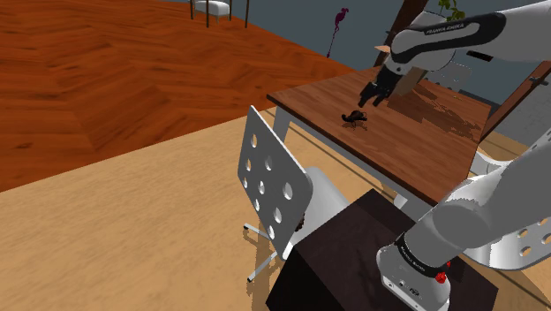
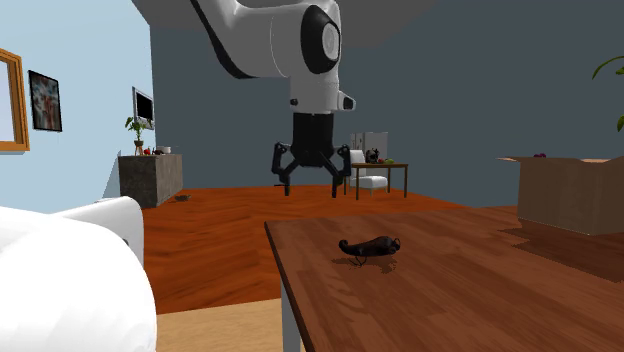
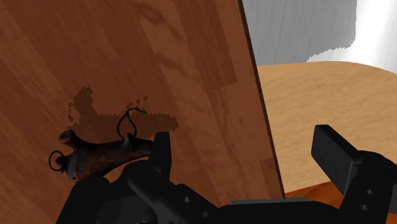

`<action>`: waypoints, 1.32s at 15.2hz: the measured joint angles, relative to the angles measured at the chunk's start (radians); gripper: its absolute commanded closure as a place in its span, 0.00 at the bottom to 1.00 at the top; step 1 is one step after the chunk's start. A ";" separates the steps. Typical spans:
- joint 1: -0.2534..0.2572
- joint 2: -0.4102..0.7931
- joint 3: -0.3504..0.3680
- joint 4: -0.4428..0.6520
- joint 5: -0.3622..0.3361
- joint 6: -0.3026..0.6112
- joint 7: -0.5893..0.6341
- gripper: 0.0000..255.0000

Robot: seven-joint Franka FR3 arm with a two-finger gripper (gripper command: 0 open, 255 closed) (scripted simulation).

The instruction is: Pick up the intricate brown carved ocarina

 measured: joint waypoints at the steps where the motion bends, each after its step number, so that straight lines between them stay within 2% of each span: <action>1: -0.001 0.033 -0.016 0.022 0.012 0.008 -0.023 0.00; 9: -0.040 0.326 -0.104 0.189 0.168 0.080 -0.229 0.00; 13: -0.092 0.482 -0.108 0.300 0.263 0.091 -0.323 0.00; 15: -0.135 0.568 -0.102 0.372 0.312 0.088 -0.373 0.00; 18: -0.186 0.666 -0.090 0.464 0.357 0.078 -0.416 0.00; 20: -0.197 0.692 -0.083 0.478 0.370 0.086 -0.426 0.00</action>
